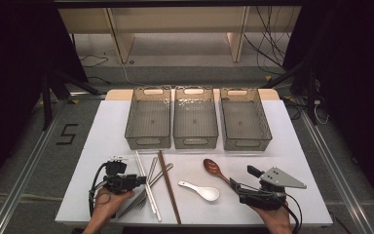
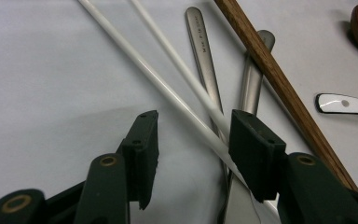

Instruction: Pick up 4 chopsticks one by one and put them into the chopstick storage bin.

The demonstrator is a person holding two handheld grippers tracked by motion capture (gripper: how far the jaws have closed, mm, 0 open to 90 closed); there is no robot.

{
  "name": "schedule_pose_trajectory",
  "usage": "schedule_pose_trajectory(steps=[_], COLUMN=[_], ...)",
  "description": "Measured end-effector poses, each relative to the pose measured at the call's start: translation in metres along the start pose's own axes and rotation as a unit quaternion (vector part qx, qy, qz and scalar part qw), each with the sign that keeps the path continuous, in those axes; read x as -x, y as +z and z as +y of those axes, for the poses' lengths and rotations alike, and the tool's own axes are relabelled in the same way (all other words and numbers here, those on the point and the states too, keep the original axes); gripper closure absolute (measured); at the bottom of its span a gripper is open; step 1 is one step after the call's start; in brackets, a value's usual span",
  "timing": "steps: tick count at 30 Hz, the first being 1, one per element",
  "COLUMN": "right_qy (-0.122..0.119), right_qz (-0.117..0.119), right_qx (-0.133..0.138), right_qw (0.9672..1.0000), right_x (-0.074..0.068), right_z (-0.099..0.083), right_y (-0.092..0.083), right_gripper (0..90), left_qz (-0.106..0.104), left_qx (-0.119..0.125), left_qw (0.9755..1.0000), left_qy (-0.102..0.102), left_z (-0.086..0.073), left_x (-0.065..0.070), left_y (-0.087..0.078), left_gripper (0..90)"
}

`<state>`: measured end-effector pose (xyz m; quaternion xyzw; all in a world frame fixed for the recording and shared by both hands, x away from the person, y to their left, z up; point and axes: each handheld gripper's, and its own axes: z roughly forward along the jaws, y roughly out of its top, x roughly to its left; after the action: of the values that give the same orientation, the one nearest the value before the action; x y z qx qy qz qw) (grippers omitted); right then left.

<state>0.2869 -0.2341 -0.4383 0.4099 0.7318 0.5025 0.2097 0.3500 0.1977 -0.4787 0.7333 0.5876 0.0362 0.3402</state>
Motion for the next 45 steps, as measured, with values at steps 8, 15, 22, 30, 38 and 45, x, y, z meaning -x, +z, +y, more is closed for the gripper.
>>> schedule_pose_trajectory(steps=[8,15,22,30,38,45], right_qy=[-0.001,-0.002,-0.003,-0.003,-0.004,-0.005], right_qz=[0.000,-0.001,-0.002,-0.003,-0.003,-0.003], right_qx=[-0.002,-0.002,-0.003,-0.003,-0.007,-0.008], right_qw=[1.0000,1.0000,1.0000,1.0000,1.0000,0.9999], right_x=[0.000,0.000,-0.001,-0.001,-0.001,-0.002], right_z=[0.000,0.000,0.000,0.000,-0.001,-0.001], right_y=[0.000,0.000,0.001,0.001,0.002,0.003], right_gripper=[23.9,24.3,24.8,25.1,25.4,25.5], left_qz=[0.001,0.006,0.003,-0.007,-0.009,0.018], left_qx=[-0.008,-0.010,-0.012,-0.003,-0.007,-0.027], left_qw=[0.9999,0.9998,0.9998,0.9998,0.9998,0.9988], left_qy=[0.008,0.018,0.018,0.016,0.014,0.037], left_z=[0.001,0.004,0.004,0.005,0.006,0.009], left_x=[0.005,0.010,0.009,0.007,0.006,0.014], left_y=[0.006,0.010,0.010,0.006,0.008,0.013], left_gripper=[53.0,57.2,61.1,71.2,68.9,60.3])
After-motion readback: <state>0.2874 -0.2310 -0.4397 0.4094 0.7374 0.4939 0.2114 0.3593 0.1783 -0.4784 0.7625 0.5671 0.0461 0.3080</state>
